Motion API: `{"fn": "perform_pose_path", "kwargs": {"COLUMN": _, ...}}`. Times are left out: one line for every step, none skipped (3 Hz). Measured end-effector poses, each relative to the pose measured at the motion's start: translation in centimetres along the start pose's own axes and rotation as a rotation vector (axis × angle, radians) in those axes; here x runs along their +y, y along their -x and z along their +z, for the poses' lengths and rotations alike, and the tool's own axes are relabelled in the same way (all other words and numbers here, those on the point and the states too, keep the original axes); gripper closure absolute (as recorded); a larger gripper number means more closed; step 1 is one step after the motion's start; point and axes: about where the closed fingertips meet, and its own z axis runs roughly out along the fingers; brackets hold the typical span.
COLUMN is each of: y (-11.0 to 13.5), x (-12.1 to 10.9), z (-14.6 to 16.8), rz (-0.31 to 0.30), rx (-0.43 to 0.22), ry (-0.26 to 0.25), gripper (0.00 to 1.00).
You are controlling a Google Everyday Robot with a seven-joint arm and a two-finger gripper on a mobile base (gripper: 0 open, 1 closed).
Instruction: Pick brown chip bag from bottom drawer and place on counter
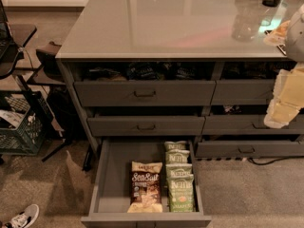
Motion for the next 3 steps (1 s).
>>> {"fn": "perform_pose_path", "kwargs": {"y": 1.6, "x": 1.6, "z": 4.2, "rz": -0.023, "rx": -0.077, "ry": 0.035, "gripper": 0.0}}
{"fn": "perform_pose_path", "kwargs": {"y": 3.8, "x": 4.3, "z": 10.8, "rz": -0.055, "rx": -0.19, "ry": 0.106, "gripper": 0.0}}
{"fn": "perform_pose_path", "kwargs": {"y": 8.8, "x": 8.9, "z": 21.2, "rz": -0.084, "rx": -0.287, "ry": 0.257, "gripper": 0.0}}
